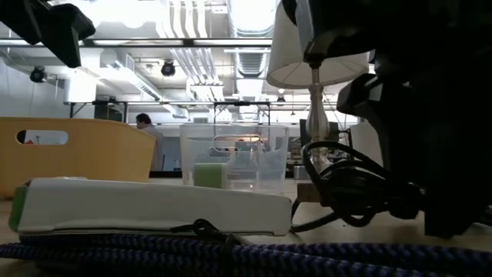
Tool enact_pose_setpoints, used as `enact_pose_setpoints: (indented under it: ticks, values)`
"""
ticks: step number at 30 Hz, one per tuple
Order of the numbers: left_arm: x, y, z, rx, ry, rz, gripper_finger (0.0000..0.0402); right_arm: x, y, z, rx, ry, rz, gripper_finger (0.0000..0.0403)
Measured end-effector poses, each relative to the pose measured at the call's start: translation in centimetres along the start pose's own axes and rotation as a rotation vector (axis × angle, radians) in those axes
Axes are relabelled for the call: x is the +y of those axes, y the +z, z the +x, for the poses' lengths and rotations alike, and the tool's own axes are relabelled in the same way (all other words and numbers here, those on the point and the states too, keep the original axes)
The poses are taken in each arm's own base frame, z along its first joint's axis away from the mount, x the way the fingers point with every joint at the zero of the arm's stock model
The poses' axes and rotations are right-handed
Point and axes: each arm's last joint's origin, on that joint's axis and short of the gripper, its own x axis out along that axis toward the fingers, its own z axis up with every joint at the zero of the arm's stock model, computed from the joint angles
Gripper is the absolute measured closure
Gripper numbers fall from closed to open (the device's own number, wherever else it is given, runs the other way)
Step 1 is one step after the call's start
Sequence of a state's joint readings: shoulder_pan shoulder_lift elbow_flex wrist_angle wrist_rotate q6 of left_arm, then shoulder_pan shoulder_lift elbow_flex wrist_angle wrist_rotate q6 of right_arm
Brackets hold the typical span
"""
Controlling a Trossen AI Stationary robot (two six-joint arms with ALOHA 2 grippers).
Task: Pick and place items into bin
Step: Put the black charger cable into the yellow bin
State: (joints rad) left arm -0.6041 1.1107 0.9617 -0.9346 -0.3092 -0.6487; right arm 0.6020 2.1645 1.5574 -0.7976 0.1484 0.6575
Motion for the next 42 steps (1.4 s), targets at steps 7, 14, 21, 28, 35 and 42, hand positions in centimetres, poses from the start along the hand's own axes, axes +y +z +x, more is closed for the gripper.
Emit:
enact_pose_setpoints:
  ticks: [7,14,21,28,35,42]
  values:
    - [0.6,-0.1,-1.1,-0.028,0.014,-0.06,0.011,-1.2,1.5,-0.5,-0.002,0.043,0.054,0.0372]
    - [3.0,-1.5,-3.9,-0.068,0.062,-0.187,0.011,-6.6,6.4,-5.9,-0.274,0.134,0.225,0.0372]
    - [5.0,-2.4,-6.6,-0.195,0.003,-0.265,0.011,-13.1,12.2,-8.0,-0.574,0.388,0.379,0.0372]
    - [5.5,-2.9,-6.8,-0.236,0.012,-0.275,0.011,-17.4,15.0,-5.5,-0.696,0.451,0.506,0.0368]
    - [4.2,-1.1,-5.9,-0.332,-0.059,-0.242,0.011,-17.2,15.0,-6.4,-0.696,0.417,0.422,0.0372]
    - [4.8,-0.2,-6.5,-0.466,-0.173,-0.4,0.011,-16.9,16.5,-9.7,-0.882,0.267,0.423,0.0372]
